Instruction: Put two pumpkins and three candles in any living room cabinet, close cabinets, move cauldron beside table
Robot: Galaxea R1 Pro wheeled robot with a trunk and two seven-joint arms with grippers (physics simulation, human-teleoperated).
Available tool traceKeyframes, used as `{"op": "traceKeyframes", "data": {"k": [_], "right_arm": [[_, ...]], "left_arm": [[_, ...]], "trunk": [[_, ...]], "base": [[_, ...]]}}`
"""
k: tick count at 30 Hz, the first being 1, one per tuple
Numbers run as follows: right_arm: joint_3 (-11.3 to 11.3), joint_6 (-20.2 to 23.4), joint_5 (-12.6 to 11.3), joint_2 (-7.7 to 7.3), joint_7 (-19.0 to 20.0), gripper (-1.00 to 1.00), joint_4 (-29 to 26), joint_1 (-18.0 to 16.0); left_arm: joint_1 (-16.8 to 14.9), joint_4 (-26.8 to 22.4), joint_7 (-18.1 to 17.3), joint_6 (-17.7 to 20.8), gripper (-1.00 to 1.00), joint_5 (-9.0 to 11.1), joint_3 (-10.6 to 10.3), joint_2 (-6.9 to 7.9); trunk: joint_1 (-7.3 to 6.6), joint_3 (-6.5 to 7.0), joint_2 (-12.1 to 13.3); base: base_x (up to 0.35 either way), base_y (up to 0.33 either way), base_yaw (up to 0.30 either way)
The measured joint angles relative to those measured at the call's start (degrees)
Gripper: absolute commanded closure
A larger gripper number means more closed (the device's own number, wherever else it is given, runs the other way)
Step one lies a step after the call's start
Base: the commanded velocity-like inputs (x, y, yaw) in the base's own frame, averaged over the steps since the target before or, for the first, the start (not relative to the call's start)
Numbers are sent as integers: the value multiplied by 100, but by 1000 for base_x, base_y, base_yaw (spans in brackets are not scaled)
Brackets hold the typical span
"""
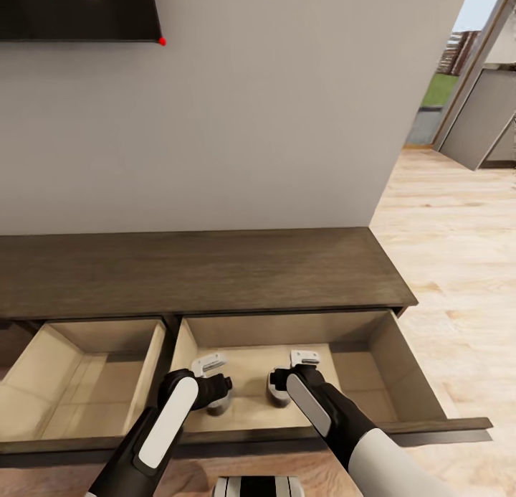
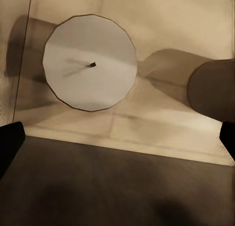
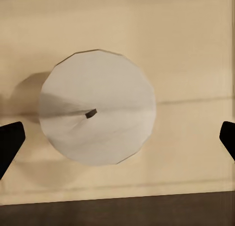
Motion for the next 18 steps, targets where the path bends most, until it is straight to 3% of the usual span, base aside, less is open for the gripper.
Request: {"op": "traceKeyframes", "data": {"k": [18], "right_arm": [[0,0,0,0,0,-100,0,0]], "left_arm": [[-4,-1,-6,10,-100,14,12,-8]], "trunk": [[-46,399,24]], "base": [[-58,0,0]]}}
